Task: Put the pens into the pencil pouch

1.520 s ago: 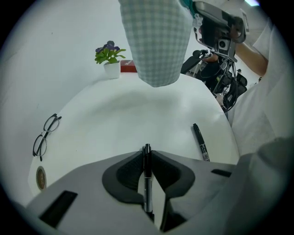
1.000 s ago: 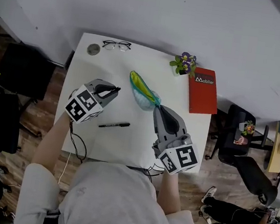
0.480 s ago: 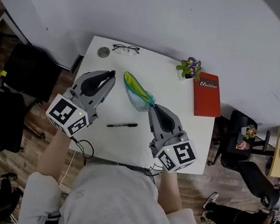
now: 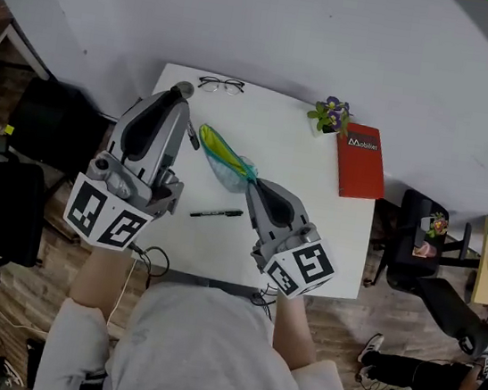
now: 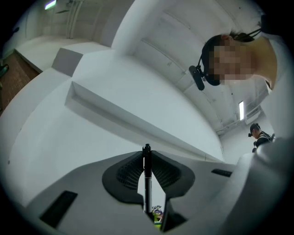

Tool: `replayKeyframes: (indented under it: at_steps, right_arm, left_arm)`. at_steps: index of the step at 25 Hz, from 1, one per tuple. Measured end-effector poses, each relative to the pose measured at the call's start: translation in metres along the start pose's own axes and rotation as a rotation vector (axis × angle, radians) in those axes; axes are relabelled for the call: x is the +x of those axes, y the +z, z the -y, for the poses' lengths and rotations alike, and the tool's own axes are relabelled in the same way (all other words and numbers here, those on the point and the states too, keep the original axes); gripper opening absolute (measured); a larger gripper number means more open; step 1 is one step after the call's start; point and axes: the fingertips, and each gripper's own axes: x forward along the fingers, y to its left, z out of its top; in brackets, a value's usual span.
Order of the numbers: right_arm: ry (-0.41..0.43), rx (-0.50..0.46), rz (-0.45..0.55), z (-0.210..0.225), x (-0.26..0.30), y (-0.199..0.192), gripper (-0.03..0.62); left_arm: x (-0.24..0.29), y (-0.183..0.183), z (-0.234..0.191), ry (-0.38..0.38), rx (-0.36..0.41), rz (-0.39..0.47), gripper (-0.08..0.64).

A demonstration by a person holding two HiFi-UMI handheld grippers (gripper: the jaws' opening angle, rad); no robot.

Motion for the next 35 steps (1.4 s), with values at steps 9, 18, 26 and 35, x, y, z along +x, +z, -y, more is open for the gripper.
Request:
replayKeyframes:
  at_steps: [9, 18, 26, 35]
  right_arm:
    - [0.035, -0.011, 0.024, -0.021, -0.001, 0.007, 0.035]
    - [0.041, -0.003, 0.062, -0.025, -0.007, 0.019, 0.035]
    - [0.026, 0.012, 0.078, -0.021, -0.011, 0.021, 0.035]
    - [-0.131, 0.022, 0.065, 0.017, -0.044, 0.010, 0.035]
  left_arm:
    - [-0.001, -0.006, 0.026, -0.027, -0.032, 0.031, 0.075]
    - [-0.003, -0.032, 0.037, -0.050, -0.034, -0.053, 0.075]
    - [0.001, -0.040, 0.048, -0.114, -0.013, -0.114, 0.097]
    - [-0.006, -0.094, 0.044, -0.143, 0.107, -0.362, 0.026]
